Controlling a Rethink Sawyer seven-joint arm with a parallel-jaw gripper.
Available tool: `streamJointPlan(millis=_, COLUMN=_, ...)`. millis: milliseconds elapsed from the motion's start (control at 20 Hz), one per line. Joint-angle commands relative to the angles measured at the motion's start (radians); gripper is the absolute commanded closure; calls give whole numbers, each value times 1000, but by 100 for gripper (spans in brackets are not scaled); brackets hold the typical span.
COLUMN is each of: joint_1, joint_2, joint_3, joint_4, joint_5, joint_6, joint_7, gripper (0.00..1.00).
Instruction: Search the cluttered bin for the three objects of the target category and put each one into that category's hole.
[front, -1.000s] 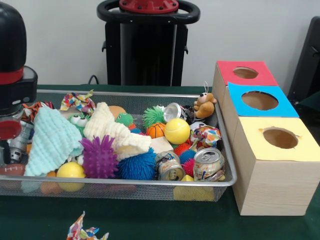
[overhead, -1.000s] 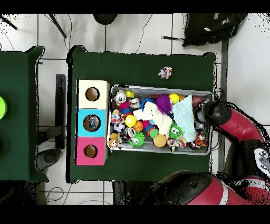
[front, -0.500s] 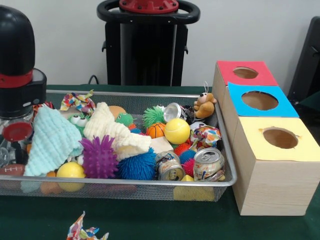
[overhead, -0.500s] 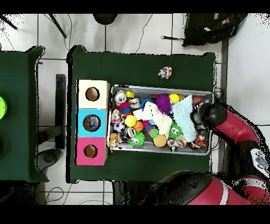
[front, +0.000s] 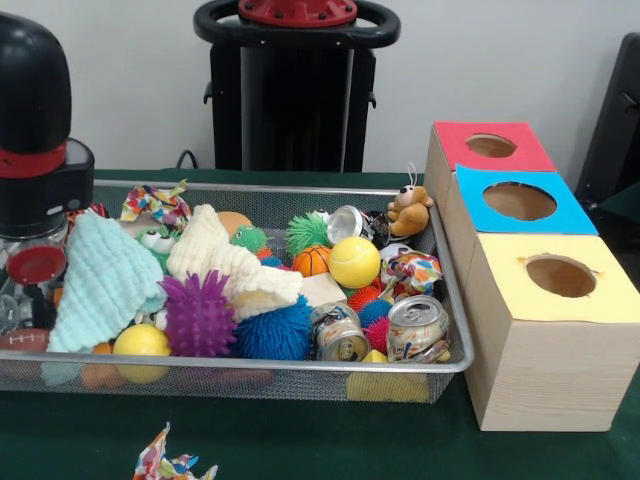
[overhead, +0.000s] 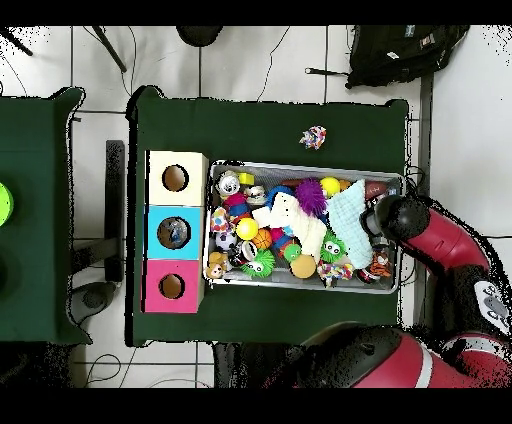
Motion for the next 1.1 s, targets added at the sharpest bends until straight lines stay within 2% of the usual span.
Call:
streamJointPlan(millis=50, joint_1=-10, joint_2=81, joint_3=46, joint_4=-4, joint_5=-61, joint_6=35, joint_7=-30, gripper=0)
streamJointPlan(millis=450, joint_1=-5, joint_2=94, joint_3=27, joint_4=-30, joint_5=-65, joint_6=4, joint_7=-11, gripper=0)
streamJointPlan(millis=500, joint_1=-5, joint_2=96, joint_3=24, joint_4=-30, joint_5=-63, joint_6=-1, joint_7=-6, gripper=100)
streamJointPlan(millis=650, joint_1=1, joint_2=103, joint_3=8, joint_4=-37, joint_5=-72, joint_6=-35, joint_7=8, gripper=100)
streamJointPlan(millis=850, joint_1=1, joint_2=111, joint_3=10, joint_4=-55, joint_5=-63, joint_6=13, joint_7=-2, gripper=100)
streamJointPlan(millis=1100, joint_1=-4, joint_2=82, joint_3=17, joint_4=-28, joint_5=-61, joint_6=22, joint_7=-14, gripper=100)
